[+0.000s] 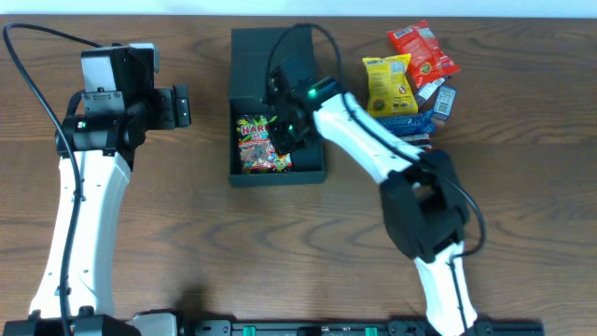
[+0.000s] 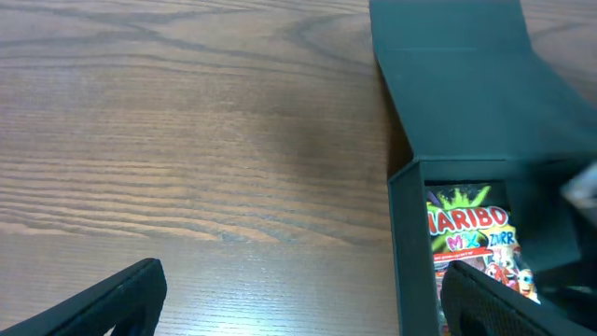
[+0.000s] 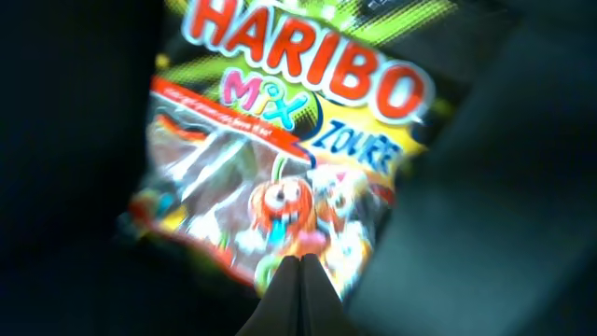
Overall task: Pack container
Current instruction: 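Lower the Haribo bag into the box and open the right gripper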
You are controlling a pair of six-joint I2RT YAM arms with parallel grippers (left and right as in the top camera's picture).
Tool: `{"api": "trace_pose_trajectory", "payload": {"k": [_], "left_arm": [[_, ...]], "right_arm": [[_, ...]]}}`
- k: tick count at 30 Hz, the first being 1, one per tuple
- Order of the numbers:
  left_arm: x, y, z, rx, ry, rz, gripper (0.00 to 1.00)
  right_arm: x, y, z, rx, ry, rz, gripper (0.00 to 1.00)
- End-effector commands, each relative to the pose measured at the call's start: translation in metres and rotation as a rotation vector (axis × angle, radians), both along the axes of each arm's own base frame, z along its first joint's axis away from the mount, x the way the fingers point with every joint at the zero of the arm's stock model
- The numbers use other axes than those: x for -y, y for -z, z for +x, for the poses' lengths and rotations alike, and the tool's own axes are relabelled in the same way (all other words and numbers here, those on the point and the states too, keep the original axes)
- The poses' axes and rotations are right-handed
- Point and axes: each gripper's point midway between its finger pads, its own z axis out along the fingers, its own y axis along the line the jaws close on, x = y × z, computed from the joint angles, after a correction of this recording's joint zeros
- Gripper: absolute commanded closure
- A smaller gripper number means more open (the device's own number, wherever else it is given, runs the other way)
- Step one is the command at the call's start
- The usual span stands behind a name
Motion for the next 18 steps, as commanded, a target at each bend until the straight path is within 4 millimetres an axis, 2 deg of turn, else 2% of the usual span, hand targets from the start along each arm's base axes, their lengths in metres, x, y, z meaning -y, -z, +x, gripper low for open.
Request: {"api": "trace_pose_trajectory", "payload": {"k": [1,5,12,15,18], "left_arm": [[0.0,-0.014,0.002,0.032,0.01,0.002,0.05],[0.0,-0.012,0.001,0.025,0.01,0.002,0.04],[0.0,-0.012,0.001,0.024,0.01,0.002,0.05],[0.0,-0.012,0.001,0.024,0.01,0.002,0.05],[0.0,-0.012,0.001,0.024,0.01,0.002,0.05]], "right_arm": [[-0.011,0.021,-0.003,-0.002,-0.035,-0.01,0.99],[-0.019,0.041,-0.005,-0.01,-0.049,-0.012,0.99],[-0.035,0.035,-0.005,-0.012,-0.072,0.063,0.99],[-0.032,0.022,-0.004,-0.019,-0.066,0.07,0.99],[-0.027,-0.017,0.006,0.017,-0.048,0.093,0.99]]}}
